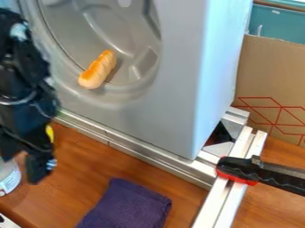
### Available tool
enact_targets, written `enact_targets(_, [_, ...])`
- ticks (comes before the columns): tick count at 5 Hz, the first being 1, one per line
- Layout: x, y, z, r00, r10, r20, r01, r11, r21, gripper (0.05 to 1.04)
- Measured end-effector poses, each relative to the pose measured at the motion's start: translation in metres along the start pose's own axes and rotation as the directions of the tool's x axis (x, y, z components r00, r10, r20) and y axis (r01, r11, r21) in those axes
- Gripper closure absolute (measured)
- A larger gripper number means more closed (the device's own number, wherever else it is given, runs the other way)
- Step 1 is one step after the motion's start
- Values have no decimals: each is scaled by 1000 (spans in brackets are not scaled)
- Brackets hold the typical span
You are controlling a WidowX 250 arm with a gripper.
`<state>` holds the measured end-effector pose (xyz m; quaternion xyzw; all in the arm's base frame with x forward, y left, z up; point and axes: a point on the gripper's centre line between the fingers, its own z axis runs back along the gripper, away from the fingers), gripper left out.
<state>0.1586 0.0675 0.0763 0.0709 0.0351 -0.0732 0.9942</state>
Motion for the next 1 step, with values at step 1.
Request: enact_targets(1, [-11,16,8,1000,-27,15,26,999,30,84])
